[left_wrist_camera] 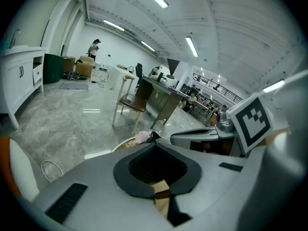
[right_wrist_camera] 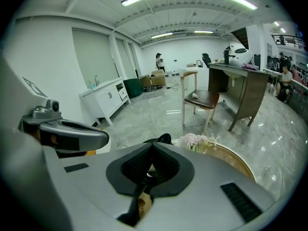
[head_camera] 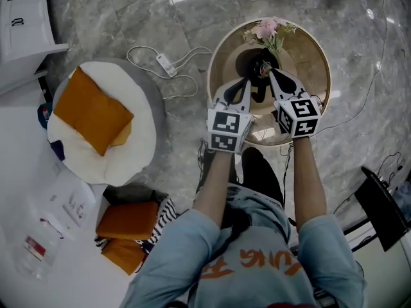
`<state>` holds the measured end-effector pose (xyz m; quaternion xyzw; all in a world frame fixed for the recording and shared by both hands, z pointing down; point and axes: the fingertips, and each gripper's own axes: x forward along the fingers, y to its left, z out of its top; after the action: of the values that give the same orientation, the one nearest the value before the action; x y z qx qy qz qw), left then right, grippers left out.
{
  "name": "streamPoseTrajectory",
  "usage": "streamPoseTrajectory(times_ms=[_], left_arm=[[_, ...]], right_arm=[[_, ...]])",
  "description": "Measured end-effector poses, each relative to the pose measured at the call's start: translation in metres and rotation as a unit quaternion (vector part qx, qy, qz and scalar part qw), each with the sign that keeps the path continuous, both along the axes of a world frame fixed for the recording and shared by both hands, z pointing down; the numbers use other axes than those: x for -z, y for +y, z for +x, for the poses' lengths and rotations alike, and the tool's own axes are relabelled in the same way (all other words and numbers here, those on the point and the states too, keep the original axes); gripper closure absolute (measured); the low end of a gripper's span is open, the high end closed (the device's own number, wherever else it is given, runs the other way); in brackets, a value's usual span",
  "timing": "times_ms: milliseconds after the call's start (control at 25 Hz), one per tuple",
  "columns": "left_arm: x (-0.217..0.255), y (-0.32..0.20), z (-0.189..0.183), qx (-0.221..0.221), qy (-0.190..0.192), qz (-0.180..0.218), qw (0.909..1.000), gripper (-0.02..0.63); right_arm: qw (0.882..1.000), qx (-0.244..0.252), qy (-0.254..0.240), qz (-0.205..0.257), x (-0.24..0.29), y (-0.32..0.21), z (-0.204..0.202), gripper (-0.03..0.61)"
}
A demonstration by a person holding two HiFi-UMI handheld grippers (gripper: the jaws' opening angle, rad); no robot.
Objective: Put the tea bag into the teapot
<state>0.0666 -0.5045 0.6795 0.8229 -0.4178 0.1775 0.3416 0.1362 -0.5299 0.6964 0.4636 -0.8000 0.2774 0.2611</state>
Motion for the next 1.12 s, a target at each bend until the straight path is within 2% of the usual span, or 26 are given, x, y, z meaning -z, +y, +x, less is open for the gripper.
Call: streamPoseTrajectory(times_ms=[360,880,960,1040,1120], left_arm=[[-0.011,-0.009,-0.004,-0.003,-0.002,-0.005,1.0000,0.589],[-0.010,-0.007,-0.006,-0.002,-0.001,-0.005,1.0000,0.589],[-0.011,-0.006,-0.007,0.001,-0.001,-0.003,1.0000,0.589],[-0.011,-0.006,-0.008,0.003,-0.001,-0.001,1.0000,0.589],[-0.009,-0.006,-0.007,0.004,0.000,0.002,1.0000,0.589]], right_arm=[[1.000,-0.003,0.007,-0.021,-0.022,-0.006,-0.006,0.566],[0.999,0.012,0.000,-0.032,-0.028,0.003,-0.017,0.566],[0.999,0.021,-0.006,-0.035,-0.028,0.004,-0.022,0.534],[0.999,0.024,-0.013,-0.035,-0.028,0.006,-0.025,0.468],[0.999,0.020,-0.017,-0.033,-0.025,0.009,-0.023,0.445]])
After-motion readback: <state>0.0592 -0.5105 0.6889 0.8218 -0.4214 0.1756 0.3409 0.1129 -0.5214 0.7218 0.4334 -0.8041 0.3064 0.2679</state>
